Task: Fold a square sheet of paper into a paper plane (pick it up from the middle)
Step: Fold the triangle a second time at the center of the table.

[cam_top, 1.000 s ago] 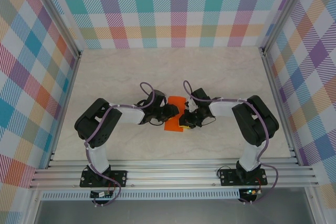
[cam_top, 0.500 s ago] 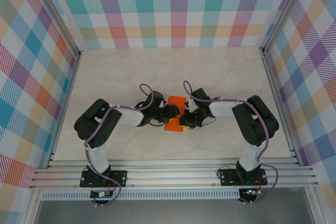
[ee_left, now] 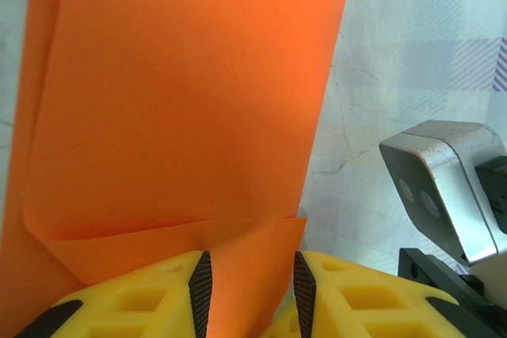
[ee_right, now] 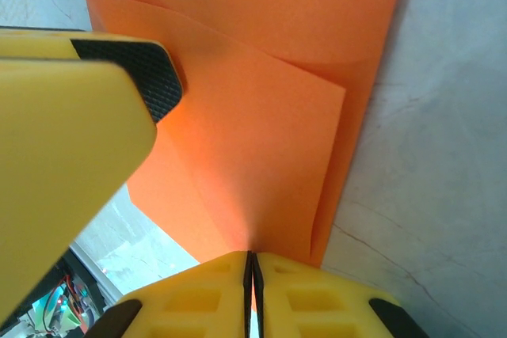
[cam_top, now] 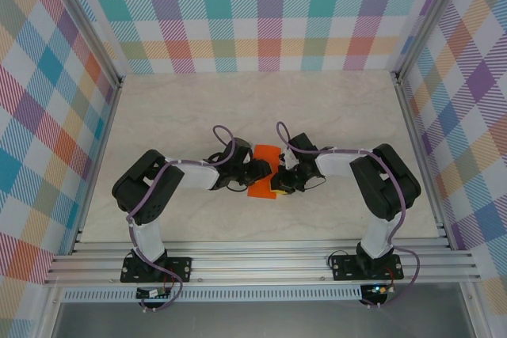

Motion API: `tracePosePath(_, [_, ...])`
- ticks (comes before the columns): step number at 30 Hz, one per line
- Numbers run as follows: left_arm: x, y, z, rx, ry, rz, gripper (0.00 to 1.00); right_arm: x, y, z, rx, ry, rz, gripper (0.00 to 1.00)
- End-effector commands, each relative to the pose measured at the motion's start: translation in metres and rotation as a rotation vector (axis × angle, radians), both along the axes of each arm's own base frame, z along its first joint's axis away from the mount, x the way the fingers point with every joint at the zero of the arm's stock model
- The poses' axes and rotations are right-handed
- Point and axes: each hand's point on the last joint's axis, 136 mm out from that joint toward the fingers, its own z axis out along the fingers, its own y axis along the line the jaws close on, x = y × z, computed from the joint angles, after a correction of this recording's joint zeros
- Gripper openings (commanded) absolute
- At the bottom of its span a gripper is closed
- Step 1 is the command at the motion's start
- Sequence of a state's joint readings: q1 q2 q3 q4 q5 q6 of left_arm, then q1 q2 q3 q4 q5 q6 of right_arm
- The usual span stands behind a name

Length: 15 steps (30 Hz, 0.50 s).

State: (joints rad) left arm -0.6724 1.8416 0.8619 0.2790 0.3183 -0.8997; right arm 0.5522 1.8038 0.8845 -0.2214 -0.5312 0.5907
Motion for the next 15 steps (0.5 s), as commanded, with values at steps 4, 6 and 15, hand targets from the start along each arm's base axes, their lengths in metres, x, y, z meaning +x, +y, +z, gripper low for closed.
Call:
tracePosePath(4, [0.009,0.052,-0.034,0.207,0.028,0.096,0.36,-0.024,-0.029,-0.036,-0.164,0.09,-0.009,0.13])
tracePosePath(6, [0.012,0.056,-0.032,0.216,0.027,0.102,0.36,-0.024,-0.03,-0.037,-0.167,0.093,-0.008,0.13])
tracePosePath(15, [0.025,0.073,-0.032,0.238,0.016,0.112,0.36,-0.024,-0.028,-0.036,-0.155,0.089,-0.006,0.13])
